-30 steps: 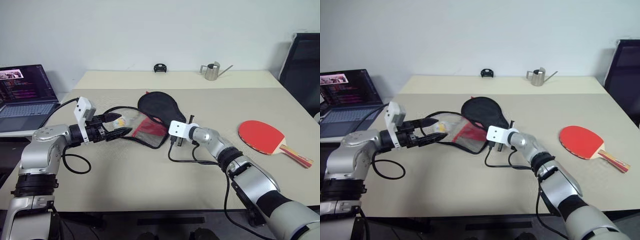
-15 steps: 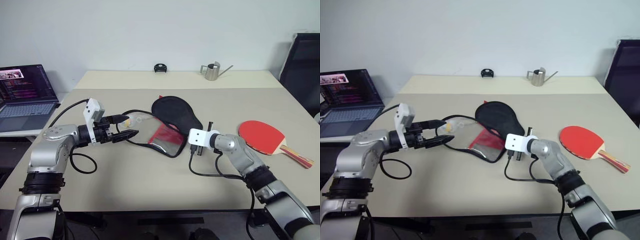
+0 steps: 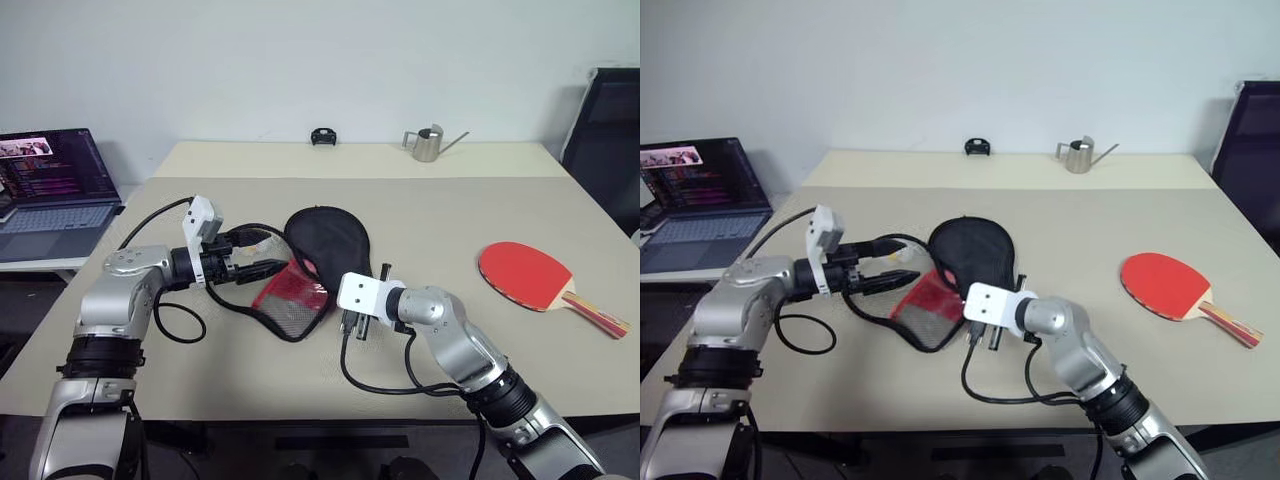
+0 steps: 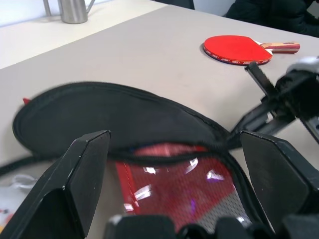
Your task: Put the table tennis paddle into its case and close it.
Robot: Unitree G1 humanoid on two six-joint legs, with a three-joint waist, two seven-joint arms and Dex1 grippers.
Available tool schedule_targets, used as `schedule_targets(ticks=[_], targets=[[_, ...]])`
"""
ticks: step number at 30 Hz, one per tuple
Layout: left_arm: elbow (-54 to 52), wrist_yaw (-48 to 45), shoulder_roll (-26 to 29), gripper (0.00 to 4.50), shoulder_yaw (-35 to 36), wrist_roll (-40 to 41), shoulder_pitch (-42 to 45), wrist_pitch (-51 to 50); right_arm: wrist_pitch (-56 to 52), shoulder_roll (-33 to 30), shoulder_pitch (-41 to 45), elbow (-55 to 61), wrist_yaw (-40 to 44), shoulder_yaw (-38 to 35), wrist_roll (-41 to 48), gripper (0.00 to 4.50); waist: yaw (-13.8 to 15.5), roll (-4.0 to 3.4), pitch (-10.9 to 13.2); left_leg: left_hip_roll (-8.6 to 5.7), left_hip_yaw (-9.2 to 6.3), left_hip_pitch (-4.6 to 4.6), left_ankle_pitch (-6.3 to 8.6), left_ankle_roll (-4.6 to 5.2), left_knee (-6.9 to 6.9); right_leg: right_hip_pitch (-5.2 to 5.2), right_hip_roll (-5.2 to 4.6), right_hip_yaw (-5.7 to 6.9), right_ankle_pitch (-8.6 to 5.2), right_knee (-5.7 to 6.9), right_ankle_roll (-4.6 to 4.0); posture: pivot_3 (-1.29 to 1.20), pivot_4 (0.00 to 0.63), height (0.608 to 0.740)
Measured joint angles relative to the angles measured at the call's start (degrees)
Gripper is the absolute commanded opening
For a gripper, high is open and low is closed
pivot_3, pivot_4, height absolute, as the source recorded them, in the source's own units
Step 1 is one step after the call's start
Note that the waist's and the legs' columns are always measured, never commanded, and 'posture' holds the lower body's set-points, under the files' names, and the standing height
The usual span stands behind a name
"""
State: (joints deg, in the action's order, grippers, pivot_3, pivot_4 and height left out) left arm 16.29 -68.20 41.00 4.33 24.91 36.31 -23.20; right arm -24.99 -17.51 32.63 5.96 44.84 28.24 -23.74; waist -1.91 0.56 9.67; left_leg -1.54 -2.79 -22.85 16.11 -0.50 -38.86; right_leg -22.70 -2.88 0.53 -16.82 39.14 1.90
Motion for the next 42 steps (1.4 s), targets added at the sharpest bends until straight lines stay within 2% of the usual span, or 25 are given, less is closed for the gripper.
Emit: schedule_targets(ticks=[3, 8, 16, 20, 25, 28, 42], targets=[[0.0, 0.0, 0.0, 4.5, 0.0, 0.0, 0.0, 0.0, -0.4, -0.3, 0.0, -0.1, 0.2, 0.2, 0.1, 0.61, 0.1, 0.0, 0.0, 0.0, -0.04, 0.0, 0.0, -0.01, 0.0, 0.0, 0.0, 0.02, 0.0, 0.01, 0.0, 0.0, 0.15, 0.74], [0.0, 0.1, 0.1, 4.5, 0.0, 0.0, -0.2, 0.0, -1.3, -0.8, 0.0, 0.0, 0.4, 0.0, 0.5, 2.27, 0.1, 0.0, 0.0, 0.0, -0.03, 0.0, 0.0, 0.0, 0.0, 0.0, 0.0, 0.02, 0.0, 0.01, 0.0, 0.0, 0.15, 0.74], [-0.2, 0.2, 0.3, 4.5, 0.2, 0.0, -0.8, 0.0, -19.8, -2.5, -0.6, 13.0, 9.7, -6.4, 12.6, 2.27, 0.2, 0.0, 0.0, 0.01, -0.09, 0.0, 0.02, 0.04, 0.01, 0.04, 0.0, 0.05, 0.0, -0.02, 0.0, 0.0, 0.15, 0.74], [-0.2, 0.2, 0.3, 4.5, 0.4, 0.0, -0.7, -0.1, -27.3, -1.1, 1.6, 13.3, 9.4, -10.8, 18.3, 2.27, 0.1, 0.0, 0.0, 0.01, -0.09, 0.03, 0.03, 0.05, 0.01, 0.04, 0.0, 0.04, 0.01, 0.02, -0.01, 0.0, 0.15, 0.74], [0.3, 1.3, 0.1, 4.5, 1.0, 0.2, -0.5, -0.1, -26.0, 4.2, 7.8, -1.2, -1.9, -17.7, 19.6, 2.27, 0.1, 0.01, 0.0, 0.01, -0.1, 0.06, 0.0, 0.01, 0.03, 0.02, 0.02, 0.04, 0.04, 0.07, -0.06, 0.0, 0.15, 0.74], [1.5, 1.5, 0.2, 4.5, 1.3, 0.1, 0.1, 0.0, -22.5, 5.5, 9.7, -11.0, -6.7, -18.9, 19.7, 2.27, 0.0, 0.01, 0.0, 0.0, -0.07, 0.04, -0.01, -0.02, 0.03, 0.01, 0.01, 0.03, 0.04, 0.02, -0.06, 0.0, 0.15, 0.74], [2.2, 1.8, 0.4, 4.5, 2.4, 0.1, 0.2, 0.1, -8.4, 10.8, 18.3, -39.4, -16.3, -20.8, 21.5, 2.27, -0.4, 0.0, 0.0, 0.02, 0.0, -0.04, -0.04, -0.06, 0.07, -0.13, 0.01, -0.04, 0.04, 0.04, -0.06, 0.0, 0.15, 0.74]])
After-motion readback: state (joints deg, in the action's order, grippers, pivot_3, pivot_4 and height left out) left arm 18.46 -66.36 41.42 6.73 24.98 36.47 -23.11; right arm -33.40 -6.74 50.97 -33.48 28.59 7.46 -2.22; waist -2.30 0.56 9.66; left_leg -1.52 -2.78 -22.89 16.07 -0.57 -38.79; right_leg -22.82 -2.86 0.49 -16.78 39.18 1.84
